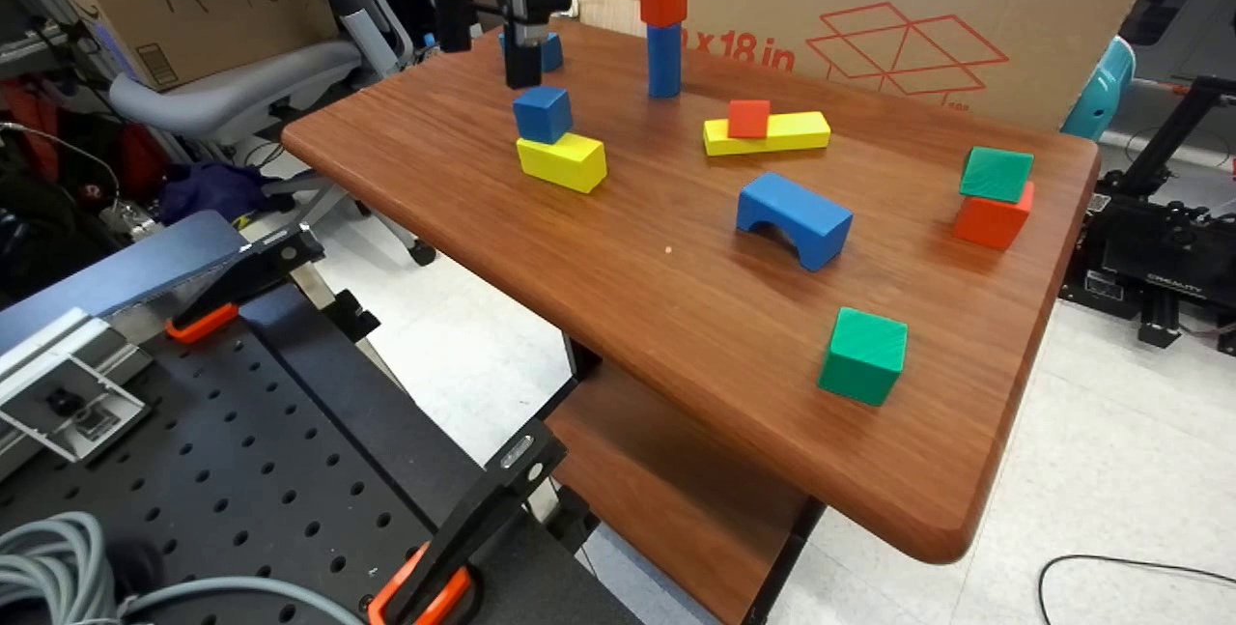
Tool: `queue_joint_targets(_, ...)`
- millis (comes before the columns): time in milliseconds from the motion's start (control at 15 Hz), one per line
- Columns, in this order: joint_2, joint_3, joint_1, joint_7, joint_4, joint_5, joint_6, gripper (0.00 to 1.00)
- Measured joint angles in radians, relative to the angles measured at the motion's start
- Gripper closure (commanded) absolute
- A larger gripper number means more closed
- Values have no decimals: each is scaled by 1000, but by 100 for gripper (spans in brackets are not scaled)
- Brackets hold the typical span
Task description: Move the blue rectangular block backwards
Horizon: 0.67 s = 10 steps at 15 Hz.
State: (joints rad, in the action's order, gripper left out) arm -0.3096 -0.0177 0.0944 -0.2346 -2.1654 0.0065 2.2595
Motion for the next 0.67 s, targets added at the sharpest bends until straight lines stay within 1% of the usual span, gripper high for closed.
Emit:
queue_joint_targets(400, 23, 13, -1, 48, -57, -95, 22, 0)
queue_joint_targets(667, 26, 12, -9, 148, -72, -106, 59, 0)
